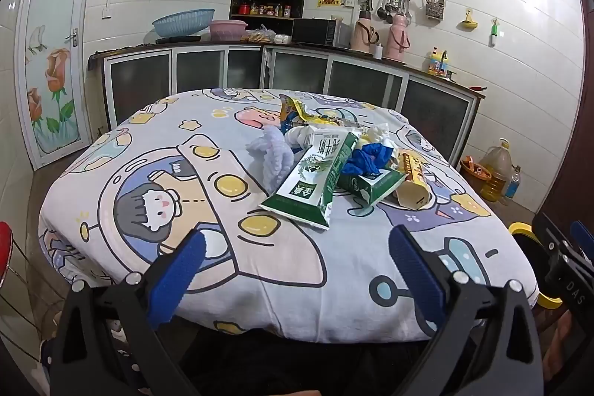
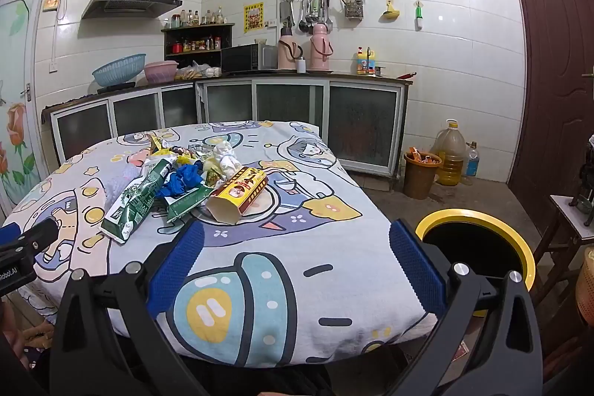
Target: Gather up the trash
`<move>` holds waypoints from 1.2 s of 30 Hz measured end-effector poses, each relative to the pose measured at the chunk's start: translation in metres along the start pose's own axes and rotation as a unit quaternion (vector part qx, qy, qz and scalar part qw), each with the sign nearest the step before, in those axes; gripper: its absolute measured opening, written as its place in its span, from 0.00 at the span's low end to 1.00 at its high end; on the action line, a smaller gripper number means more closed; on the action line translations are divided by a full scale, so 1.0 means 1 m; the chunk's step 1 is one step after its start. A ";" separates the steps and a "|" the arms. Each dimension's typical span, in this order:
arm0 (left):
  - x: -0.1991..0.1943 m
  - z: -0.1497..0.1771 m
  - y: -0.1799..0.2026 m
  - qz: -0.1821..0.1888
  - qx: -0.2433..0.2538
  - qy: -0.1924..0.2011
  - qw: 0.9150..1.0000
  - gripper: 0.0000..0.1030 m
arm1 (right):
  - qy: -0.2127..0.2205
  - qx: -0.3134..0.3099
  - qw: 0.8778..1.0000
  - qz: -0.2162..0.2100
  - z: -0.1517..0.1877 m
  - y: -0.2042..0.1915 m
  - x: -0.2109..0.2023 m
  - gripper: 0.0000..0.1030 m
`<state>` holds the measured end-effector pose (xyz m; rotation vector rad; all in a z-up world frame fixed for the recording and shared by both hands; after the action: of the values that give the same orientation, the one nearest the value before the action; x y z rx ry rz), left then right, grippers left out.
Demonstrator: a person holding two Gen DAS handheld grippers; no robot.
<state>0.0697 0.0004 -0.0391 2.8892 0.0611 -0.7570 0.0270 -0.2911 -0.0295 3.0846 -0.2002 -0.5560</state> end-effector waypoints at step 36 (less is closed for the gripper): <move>0.000 0.001 0.000 0.000 0.000 -0.003 1.000 0.93 | -0.003 0.002 1.000 -0.001 0.001 0.000 0.000 0.93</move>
<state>0.0693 -0.0002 -0.0397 2.8870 0.0591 -0.7671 0.0270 -0.2910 -0.0309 3.0865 -0.1992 -0.5667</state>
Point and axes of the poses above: each gripper's, at about its wrist camera, not at the fingertips, and x roughly the way its jaws point, y to its right, z to its underside, the point moved 8 cm from there along x, roughly the way its jaws point, and after that the axes turned 2 degrees about -x, right-handed, at the moved point
